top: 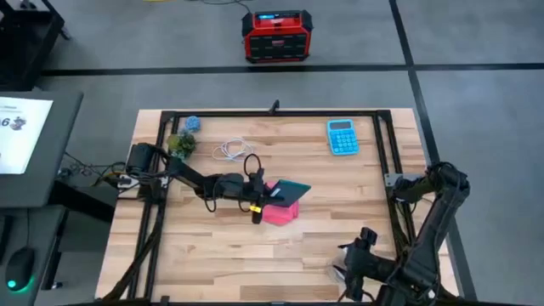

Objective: Apply microfiber cloth
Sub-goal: Spray the back of the cellphone using the spray bottle

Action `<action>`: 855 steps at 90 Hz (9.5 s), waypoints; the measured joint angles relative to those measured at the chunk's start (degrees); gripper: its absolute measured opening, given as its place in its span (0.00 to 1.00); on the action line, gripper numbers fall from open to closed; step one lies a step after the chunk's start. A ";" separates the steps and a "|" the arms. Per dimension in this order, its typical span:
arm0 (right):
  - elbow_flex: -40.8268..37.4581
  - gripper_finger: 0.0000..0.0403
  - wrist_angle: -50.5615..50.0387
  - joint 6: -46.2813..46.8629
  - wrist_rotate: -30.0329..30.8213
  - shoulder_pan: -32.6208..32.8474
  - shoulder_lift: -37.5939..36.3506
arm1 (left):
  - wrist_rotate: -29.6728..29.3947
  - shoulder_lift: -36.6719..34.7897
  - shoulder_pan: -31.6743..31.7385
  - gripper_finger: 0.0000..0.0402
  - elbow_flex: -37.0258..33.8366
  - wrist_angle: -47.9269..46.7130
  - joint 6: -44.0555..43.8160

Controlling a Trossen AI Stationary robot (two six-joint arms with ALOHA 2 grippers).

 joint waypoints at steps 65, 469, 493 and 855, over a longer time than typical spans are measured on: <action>-14.86 0.59 8.65 14.91 18.69 7.49 -0.02 | -0.07 0.00 -0.01 0.02 0.00 0.10 0.01; -18.24 0.63 26.44 -11.07 18.76 -0.45 -6.37 | 0.42 -0.92 -0.78 0.02 0.00 -0.16 -0.01; -13.23 0.53 15.22 -4.01 12.60 -1.05 -6.37 | 0.42 -0.94 -0.97 0.02 0.00 -0.17 0.03; -30.07 0.59 29.11 14.32 23.12 5.78 -5.80 | -19.12 -0.72 -4.08 0.03 -3.04 2.61 2.37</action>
